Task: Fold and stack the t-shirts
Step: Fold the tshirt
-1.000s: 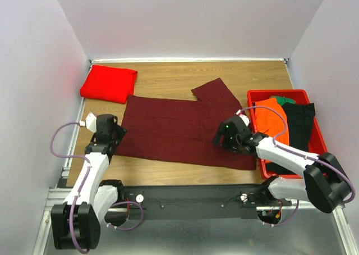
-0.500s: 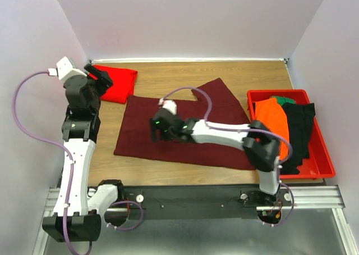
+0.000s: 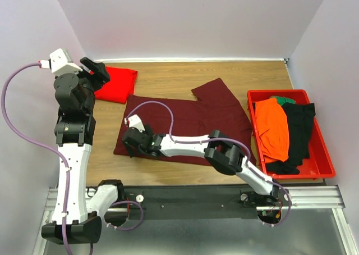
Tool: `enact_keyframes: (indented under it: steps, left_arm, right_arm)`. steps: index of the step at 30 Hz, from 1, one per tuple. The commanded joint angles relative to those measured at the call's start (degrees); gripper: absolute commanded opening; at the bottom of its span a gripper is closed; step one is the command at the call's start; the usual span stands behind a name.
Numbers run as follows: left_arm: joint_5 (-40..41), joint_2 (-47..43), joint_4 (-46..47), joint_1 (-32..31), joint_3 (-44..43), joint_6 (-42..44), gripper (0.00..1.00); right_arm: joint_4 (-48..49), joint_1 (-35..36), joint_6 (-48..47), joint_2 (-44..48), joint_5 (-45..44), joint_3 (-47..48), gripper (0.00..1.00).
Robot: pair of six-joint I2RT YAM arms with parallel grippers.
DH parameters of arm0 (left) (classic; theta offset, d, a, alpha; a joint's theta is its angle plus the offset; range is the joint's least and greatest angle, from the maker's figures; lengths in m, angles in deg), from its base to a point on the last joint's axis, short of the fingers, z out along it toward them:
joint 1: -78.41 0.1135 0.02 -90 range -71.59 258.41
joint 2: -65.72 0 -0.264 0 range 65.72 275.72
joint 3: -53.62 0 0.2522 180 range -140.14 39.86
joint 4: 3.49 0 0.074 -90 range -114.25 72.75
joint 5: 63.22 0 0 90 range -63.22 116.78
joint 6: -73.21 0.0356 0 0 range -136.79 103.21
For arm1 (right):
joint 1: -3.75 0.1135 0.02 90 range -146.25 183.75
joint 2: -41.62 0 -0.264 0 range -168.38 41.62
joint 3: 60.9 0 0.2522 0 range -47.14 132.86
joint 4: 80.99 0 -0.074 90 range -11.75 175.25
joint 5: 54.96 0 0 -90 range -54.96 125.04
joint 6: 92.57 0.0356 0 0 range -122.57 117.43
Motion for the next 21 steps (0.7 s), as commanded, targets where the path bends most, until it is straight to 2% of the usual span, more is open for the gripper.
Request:
enact_keyframes:
  steps: [1, 5, 12, 21]
  left_arm:
    - [-1.5, -1.0, -0.1, 0.4, 0.8, 1.8, 0.75]
    - [-1.6, -1.1, 0.1, 0.5, 1.1, 1.9, 0.75]
    - [-1.4, -1.0, 0.3, 0.6, 1.9, 1.8, 0.75]
    - [-1.1, 0.3, 0.8, 1.0, 2.6, 1.5, 0.76]
  right_arm:
    - [-1.5, 2.1, -2.8, -3.2, -2.6, 0.7, 0.94]
    - [-2.9, 4.5, -3.8, -2.6, -2.5, -1.0, 0.94]
    - [-4.8, 6.0, -2.6, 2.2, 3.3, -6.2, 0.94]
    - [-5.8, 7.4, -0.7, 3.3, 10.3, -4.5, 0.94]
